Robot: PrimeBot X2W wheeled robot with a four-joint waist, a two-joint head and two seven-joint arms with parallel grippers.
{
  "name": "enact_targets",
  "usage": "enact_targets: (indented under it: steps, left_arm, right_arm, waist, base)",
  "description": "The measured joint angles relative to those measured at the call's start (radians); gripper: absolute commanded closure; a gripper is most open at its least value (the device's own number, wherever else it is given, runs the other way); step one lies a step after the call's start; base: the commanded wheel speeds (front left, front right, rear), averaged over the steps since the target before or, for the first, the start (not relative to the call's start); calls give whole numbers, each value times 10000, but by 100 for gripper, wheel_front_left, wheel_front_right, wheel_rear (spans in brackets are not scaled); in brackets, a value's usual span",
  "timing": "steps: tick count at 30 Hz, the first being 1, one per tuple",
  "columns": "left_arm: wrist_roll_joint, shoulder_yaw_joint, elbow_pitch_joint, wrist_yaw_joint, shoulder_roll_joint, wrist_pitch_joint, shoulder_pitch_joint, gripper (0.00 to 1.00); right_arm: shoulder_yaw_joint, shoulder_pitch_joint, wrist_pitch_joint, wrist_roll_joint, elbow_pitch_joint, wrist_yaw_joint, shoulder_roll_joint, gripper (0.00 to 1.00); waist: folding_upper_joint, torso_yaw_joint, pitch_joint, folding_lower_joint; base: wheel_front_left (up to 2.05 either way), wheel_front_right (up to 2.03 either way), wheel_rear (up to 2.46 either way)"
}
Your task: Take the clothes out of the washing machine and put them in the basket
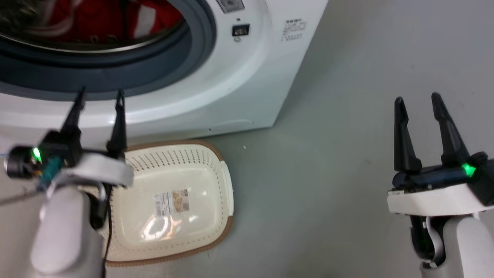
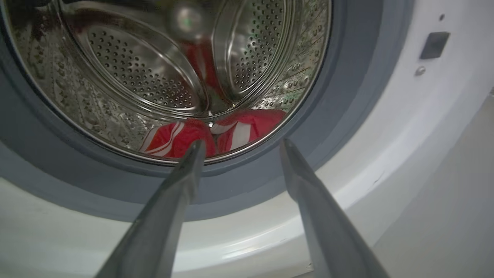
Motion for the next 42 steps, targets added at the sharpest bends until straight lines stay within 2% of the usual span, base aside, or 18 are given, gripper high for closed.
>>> enact_targets:
  steps: [3,7,19,23,25,32,38,42]
  left_arm:
    - [-35,-94,874,-44,715,226,-1498,0]
    - [-8,-483,1674,-84,1576,1193,-3620,0]
    - [-1034,-2389,3745,-86,4109,4052,-8895,0]
    - [-1346,-3676,4389,-98,5195,5714,-10592,0]
    - [-1300,-4439,4548,-100,5699,6475,-11019,0]
    - [-1847,-5647,4732,-100,6696,8078,-12509,0]
    - [-2460,-6706,5112,-100,6895,9260,-13000,0]
    - [-2667,-7125,5290,-100,7074,9463,-13262,0]
  right_arm:
    - [71,-333,0,151,-349,0,0,0]
    - [125,-573,0,337,-658,0,0,0]
    - [853,-1046,-2,717,-1467,0,-4,0]
    - [1304,-1151,0,980,-1871,0,-2,0]
    - [1526,-1160,0,374,-1973,0,-4,0]
    - [1985,-1094,0,700,-2000,2,0,0]
    - [1942,-743,0,755,-2150,2,0,0]
    - [1877,-593,0,755,-2268,2,-2,0]
  waist:
    - [0,-206,684,0]
    - [0,-472,1555,1]
    - [0,-1298,3761,2]
    - [0,-1817,4396,1]
    - [0,-2053,4594,0]
    - [0,-2739,5243,1]
    - [0,-2942,5442,0]
    - [0,-2949,5486,0]
  base:
    - [0,0,0]
    - [0,0,0]
    - [0,0,0]
    - [0,0,0]
    - [0,0,0]
    - [0,0,0]
    - [0,0,0]
    - [0,0,0]
